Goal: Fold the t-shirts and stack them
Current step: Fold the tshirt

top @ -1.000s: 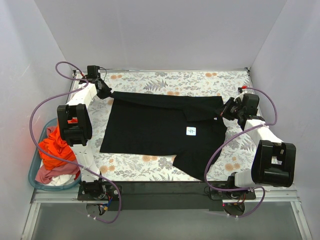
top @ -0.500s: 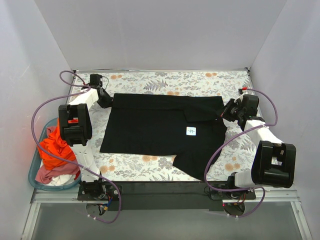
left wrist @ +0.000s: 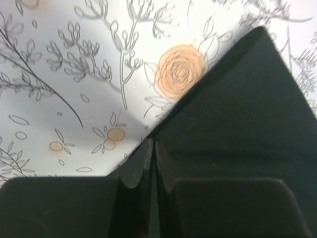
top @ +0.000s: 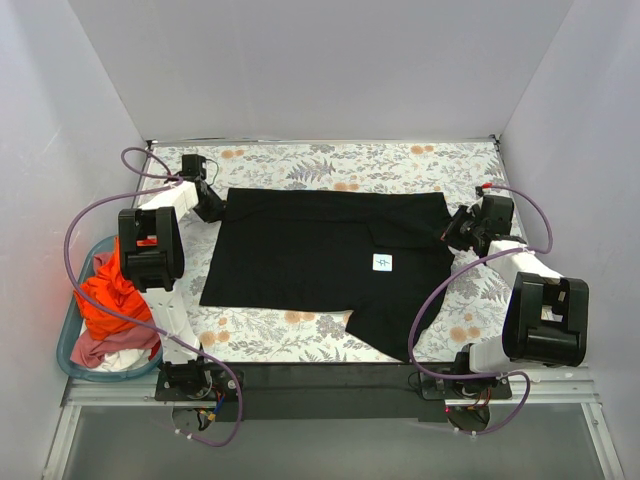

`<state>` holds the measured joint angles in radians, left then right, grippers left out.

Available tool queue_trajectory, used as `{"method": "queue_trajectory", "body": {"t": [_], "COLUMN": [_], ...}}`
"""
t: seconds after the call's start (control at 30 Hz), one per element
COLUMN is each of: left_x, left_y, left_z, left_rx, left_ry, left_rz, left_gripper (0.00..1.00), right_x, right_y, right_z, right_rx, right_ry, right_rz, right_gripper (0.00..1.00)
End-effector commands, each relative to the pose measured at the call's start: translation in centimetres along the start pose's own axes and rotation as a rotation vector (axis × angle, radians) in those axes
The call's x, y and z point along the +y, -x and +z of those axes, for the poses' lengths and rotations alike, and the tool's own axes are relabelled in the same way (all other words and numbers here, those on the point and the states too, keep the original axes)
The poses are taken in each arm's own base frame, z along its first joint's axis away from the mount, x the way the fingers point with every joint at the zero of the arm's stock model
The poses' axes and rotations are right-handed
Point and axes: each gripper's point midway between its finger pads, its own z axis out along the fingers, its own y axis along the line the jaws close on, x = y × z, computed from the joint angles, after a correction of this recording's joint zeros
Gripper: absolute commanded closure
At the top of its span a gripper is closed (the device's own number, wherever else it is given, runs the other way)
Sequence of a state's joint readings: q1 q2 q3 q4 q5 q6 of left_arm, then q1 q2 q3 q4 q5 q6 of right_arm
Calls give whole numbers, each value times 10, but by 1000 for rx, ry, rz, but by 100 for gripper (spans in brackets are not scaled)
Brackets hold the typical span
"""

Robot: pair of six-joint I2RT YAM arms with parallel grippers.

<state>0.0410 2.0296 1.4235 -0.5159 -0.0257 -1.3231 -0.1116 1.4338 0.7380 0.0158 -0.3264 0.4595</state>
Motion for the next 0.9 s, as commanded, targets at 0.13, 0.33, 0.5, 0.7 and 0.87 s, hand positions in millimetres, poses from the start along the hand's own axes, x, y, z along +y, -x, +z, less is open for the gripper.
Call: {"method": "queue_trajectory", "body": {"t": [0.13,0.33,0.5,0.7,0.87], "left_x": [-7,0,3,3,4], "left_y": [32,21,17,17,12], "left_z": [-1,4,7,10,12], "left_rx": [-84,-56,-46,-42,-27], "left_ry": [19,30,37,39,38], "left_rz": [19,14,13,15,14], "left_gripper": [98,97,97,96,92], "right_x": [11,11,6,1,-4], "right_y": [24,34,35,46,36], "right_z": [-8,-14,-15,-21,-15], "right_rx": [-55,-77,-80,-95,-51], "right_ry": [14,-11,-29,-53,-59], "right_rz": [-31,-33,-25,-35,-18], "right_gripper": [99,99,99,99,90]}}
